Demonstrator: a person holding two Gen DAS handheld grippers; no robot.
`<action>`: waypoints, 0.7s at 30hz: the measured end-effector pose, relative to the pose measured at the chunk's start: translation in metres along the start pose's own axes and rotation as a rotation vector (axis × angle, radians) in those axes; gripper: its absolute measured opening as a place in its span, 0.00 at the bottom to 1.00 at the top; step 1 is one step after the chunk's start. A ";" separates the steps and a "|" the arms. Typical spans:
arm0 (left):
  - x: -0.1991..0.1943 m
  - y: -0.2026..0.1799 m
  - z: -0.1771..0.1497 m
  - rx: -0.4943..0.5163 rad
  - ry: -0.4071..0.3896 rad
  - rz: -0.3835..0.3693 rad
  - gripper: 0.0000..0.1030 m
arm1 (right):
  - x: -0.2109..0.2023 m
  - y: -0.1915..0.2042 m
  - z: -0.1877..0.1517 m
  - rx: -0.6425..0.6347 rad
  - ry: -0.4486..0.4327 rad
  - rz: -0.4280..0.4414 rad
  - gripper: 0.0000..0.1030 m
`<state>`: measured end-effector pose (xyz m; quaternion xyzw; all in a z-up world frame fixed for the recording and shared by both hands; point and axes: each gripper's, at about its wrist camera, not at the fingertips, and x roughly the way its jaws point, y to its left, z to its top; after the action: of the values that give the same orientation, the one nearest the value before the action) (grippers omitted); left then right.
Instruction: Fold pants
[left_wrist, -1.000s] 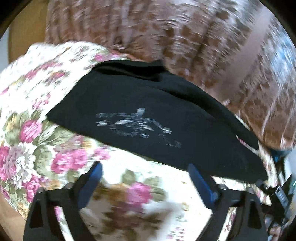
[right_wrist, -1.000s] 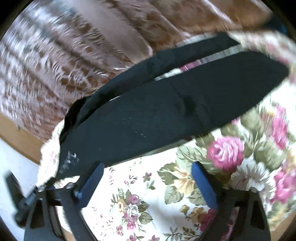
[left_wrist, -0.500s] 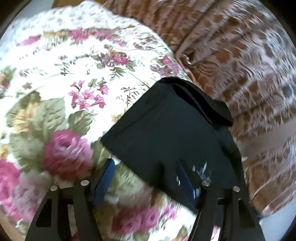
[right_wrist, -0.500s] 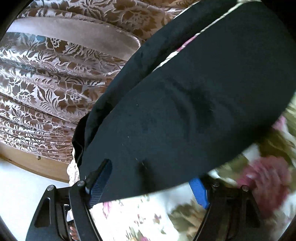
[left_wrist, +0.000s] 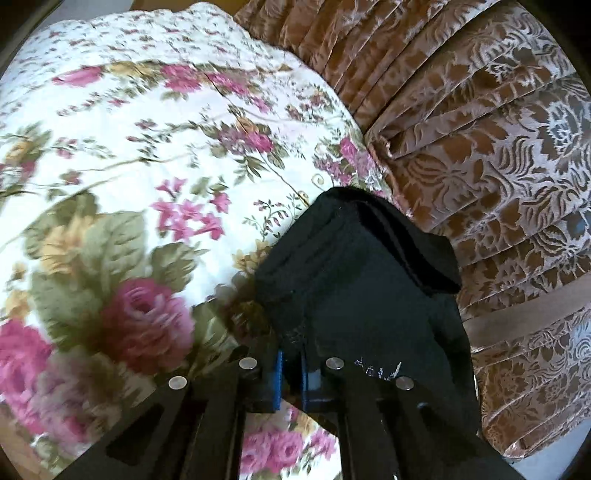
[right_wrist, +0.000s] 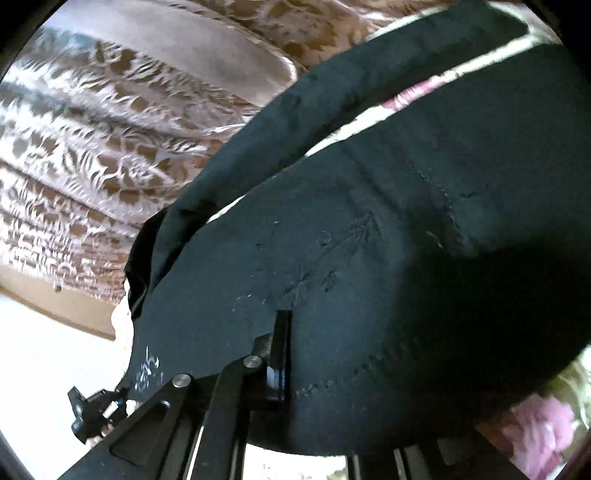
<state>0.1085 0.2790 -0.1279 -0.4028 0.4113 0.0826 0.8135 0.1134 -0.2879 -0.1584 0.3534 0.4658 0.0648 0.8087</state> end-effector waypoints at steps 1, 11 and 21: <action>-0.007 0.001 -0.002 0.014 -0.007 0.010 0.06 | -0.004 0.002 -0.003 -0.015 0.001 0.003 0.07; -0.061 0.061 -0.041 0.034 0.002 0.091 0.06 | -0.044 -0.006 -0.077 -0.033 0.088 0.056 0.07; -0.048 0.058 -0.044 0.077 0.006 0.223 0.23 | -0.137 -0.039 -0.088 -0.085 0.007 -0.016 0.46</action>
<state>0.0236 0.2949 -0.1414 -0.3233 0.4587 0.1555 0.8129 -0.0418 -0.3312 -0.1137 0.3148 0.4682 0.0792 0.8218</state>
